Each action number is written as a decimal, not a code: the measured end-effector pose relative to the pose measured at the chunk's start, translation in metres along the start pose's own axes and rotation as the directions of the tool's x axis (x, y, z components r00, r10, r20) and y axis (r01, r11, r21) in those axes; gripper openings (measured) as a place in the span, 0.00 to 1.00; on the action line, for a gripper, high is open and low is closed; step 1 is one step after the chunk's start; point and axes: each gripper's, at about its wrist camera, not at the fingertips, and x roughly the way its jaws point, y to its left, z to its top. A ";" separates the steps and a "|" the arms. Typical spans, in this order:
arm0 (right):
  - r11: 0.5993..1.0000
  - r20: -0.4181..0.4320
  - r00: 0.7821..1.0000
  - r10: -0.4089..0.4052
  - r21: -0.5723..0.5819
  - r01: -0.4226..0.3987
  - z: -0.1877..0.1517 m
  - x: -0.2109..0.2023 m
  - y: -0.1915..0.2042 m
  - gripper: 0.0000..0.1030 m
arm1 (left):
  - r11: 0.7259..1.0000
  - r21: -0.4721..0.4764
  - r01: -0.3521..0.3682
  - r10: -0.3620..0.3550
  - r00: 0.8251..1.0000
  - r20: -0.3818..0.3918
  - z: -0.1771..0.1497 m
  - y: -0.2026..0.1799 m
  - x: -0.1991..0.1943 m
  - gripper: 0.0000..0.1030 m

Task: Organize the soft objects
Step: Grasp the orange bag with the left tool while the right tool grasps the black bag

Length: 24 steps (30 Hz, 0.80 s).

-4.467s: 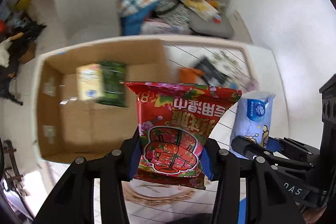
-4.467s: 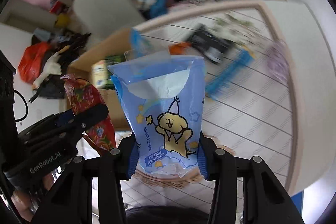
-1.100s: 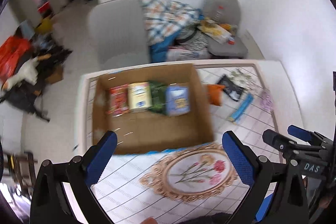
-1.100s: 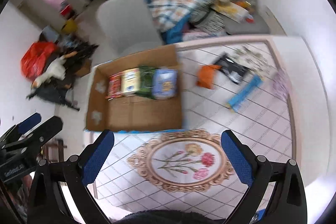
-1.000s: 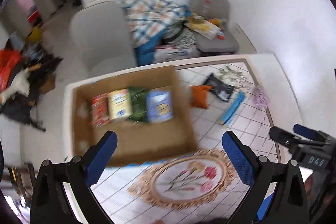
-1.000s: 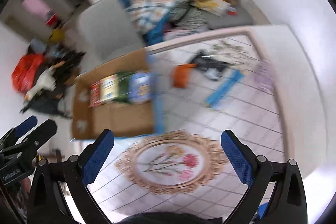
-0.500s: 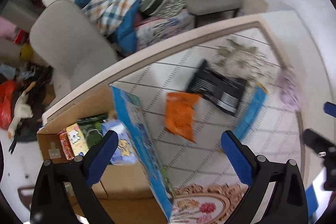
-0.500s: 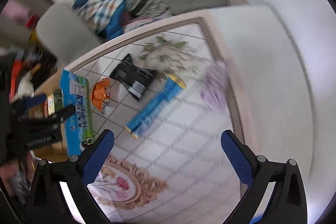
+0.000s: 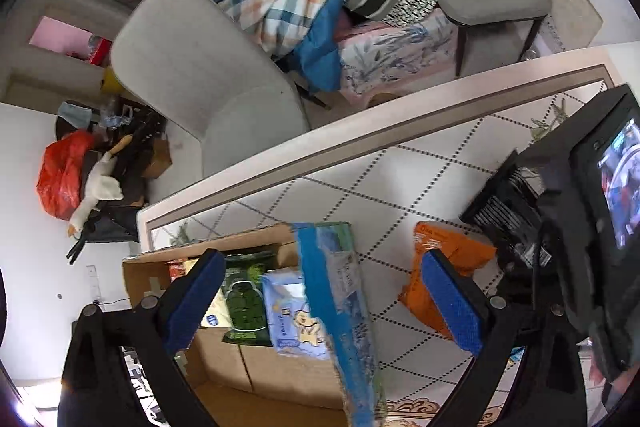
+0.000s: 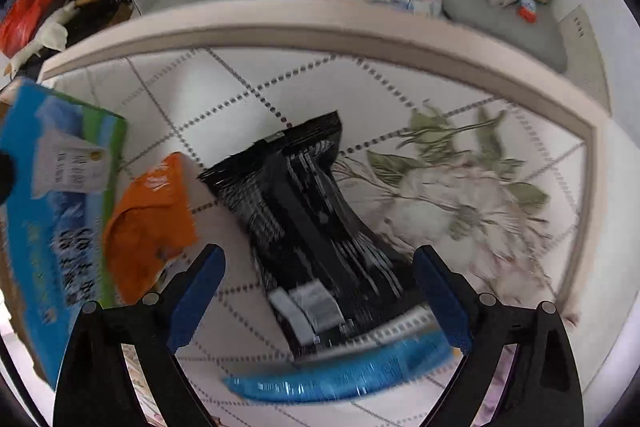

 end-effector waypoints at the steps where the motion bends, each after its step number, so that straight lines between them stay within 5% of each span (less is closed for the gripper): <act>1: 1.000 0.008 1.000 -0.008 -0.001 0.008 -0.001 0.000 -0.002 0.82 | 1.000 0.003 0.007 -0.007 1.000 0.000 0.001 -0.003 0.000 0.97; 9: 0.978 -0.062 0.997 0.038 0.209 -0.024 -0.039 -0.010 -0.074 0.68 | 0.968 0.154 0.196 -0.185 0.979 -0.085 0.010 -0.055 0.012 0.97; 13: 0.967 -0.080 0.996 0.033 0.253 -0.012 -0.065 -0.014 -0.103 0.69 | 0.947 0.190 0.258 -0.206 0.944 -0.258 0.014 -0.081 0.052 0.97; 17: 0.961 -0.089 0.995 0.042 0.275 -0.016 -0.077 -0.015 -0.114 0.68 | 0.940 0.182 0.287 -0.211 0.913 -0.350 0.009 -0.092 0.078 0.97; 20: 0.955 -0.084 0.995 0.052 0.297 -0.025 -0.081 -0.013 -0.118 0.68 | 0.941 0.164 0.295 -0.216 0.899 -0.382 0.003 -0.096 0.087 0.74; 22: 0.951 -0.085 0.995 0.052 0.307 -0.023 -0.083 -0.013 -0.119 0.68 | 0.950 0.145 0.278 -0.203 0.898 -0.391 -0.002 -0.095 0.093 0.44; 24: 0.948 -0.087 0.995 0.046 0.317 -0.016 -0.083 -0.012 -0.119 0.68 | 0.952 0.076 0.296 -0.244 0.887 -0.391 -0.005 -0.091 0.094 0.44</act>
